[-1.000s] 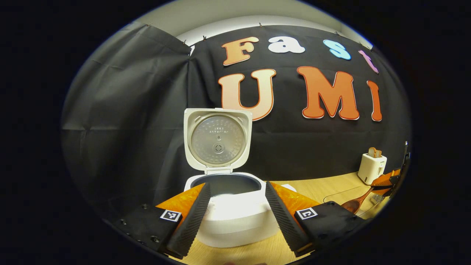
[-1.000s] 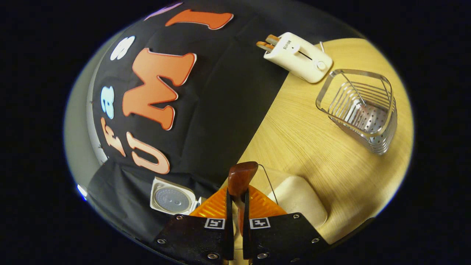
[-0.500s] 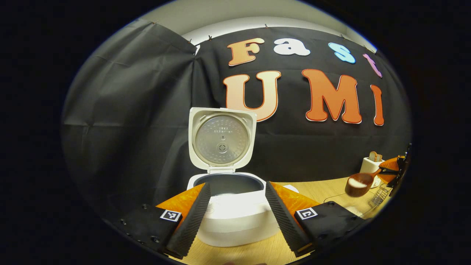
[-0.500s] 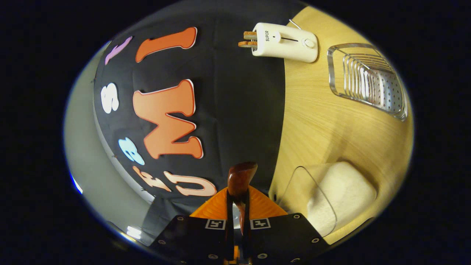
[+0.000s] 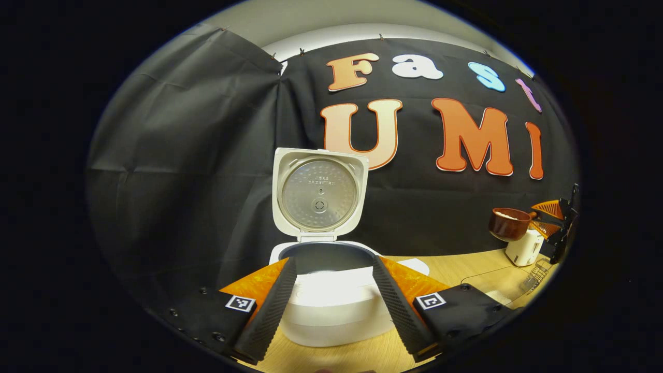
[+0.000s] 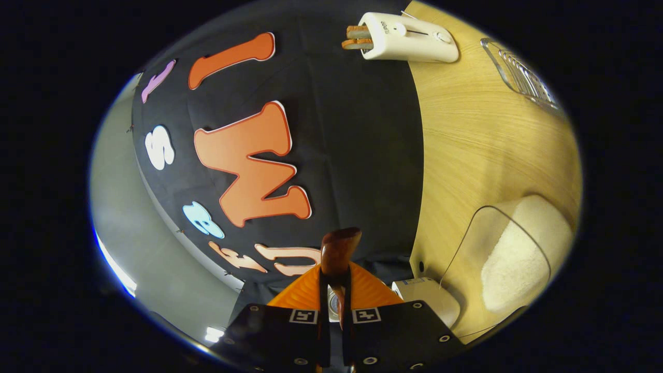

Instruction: Close the left gripper, press the button to open the rice cooker; take a wooden spoon from the chopstick holder with the right hand, scoop a spoonful of rice and pour it into the rice cooker, then put the wooden spoon back into the chopstick holder.

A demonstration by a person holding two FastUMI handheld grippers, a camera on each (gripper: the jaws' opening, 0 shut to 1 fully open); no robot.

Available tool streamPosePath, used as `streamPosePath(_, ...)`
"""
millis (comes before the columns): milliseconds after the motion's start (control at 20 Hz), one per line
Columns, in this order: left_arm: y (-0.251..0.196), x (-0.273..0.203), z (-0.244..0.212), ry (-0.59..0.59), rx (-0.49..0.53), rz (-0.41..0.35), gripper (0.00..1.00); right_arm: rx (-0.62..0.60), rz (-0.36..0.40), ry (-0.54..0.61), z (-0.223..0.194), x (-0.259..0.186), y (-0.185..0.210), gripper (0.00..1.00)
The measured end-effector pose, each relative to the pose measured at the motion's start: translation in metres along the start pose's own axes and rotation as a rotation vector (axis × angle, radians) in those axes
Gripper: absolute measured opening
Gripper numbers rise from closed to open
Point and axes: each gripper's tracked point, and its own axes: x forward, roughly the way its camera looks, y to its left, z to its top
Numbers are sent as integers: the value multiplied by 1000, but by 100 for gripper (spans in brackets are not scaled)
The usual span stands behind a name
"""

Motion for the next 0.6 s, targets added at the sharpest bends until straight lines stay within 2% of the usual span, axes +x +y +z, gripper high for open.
streamPosePath(300, 20, -3, 3, 1, -23, 22, 96, -55, 9, 34, -39, 46, 22, 10)
streamPosePath(350, 24, -4, 3, 3, -28, 27, 92, -67, 10, 44, -47, 52, 26, 10)
streamPosePath(400, 29, -4, 3, 6, -32, 35, 96, -76, 16, 54, -57, 62, 31, 10)
streamPosePath(450, 33, -6, 4, 5, -32, 41, 92, -93, 18, 65, -66, 73, 35, 10)
streamPosePath(600, 43, -8, 4, 8, -23, 39, 94, -145, 22, 91, -95, 104, 45, 10)
